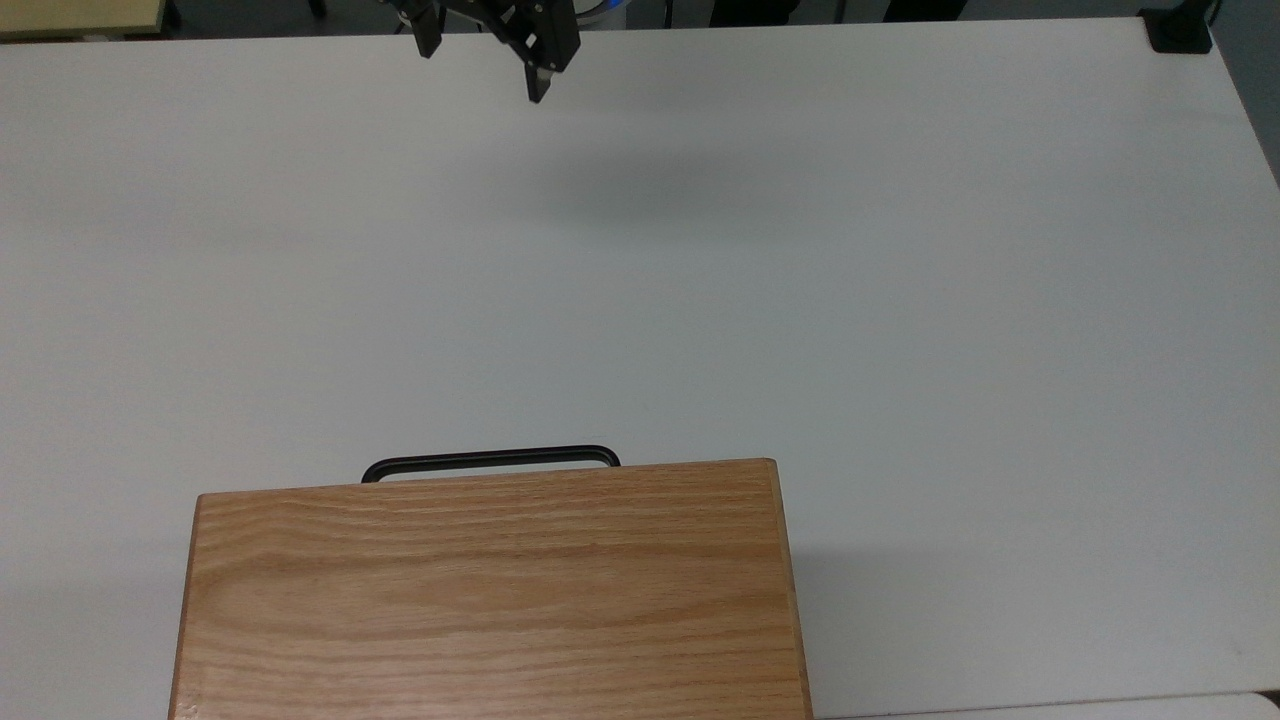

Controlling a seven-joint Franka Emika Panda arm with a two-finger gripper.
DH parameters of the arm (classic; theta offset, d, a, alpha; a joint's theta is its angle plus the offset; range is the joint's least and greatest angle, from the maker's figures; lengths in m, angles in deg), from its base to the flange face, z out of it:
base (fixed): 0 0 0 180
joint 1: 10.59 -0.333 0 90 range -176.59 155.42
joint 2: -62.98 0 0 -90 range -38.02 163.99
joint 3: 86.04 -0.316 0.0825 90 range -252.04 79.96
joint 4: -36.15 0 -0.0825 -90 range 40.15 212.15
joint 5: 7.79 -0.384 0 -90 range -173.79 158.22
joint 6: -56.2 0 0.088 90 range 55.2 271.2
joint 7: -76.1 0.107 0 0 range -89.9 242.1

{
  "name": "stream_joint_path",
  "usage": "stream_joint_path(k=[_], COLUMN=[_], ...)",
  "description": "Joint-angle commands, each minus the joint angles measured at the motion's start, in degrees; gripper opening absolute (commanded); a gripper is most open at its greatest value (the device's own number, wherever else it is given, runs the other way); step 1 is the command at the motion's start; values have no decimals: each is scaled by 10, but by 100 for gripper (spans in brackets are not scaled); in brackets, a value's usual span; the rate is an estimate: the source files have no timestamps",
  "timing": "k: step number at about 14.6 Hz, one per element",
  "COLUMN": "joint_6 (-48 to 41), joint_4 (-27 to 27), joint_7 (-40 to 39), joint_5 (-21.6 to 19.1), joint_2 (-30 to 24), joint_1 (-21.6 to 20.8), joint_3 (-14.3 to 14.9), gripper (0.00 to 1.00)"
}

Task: Open the drawer by sliding it
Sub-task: 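Lower the gripper toward the black handle of the upper drawer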

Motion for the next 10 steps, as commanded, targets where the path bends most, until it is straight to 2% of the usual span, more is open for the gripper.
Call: stream_joint_path(k=[1,5,10], joint_6=[69,171,321], joint_4=[-13,-13,-12], joint_7=[172,336,471], joint_5=[-22,-57,-73], joint_2=[12,39,81], joint_1=[0,1,-4], joint_3=[5,5,4], gripper=[100,100,100])
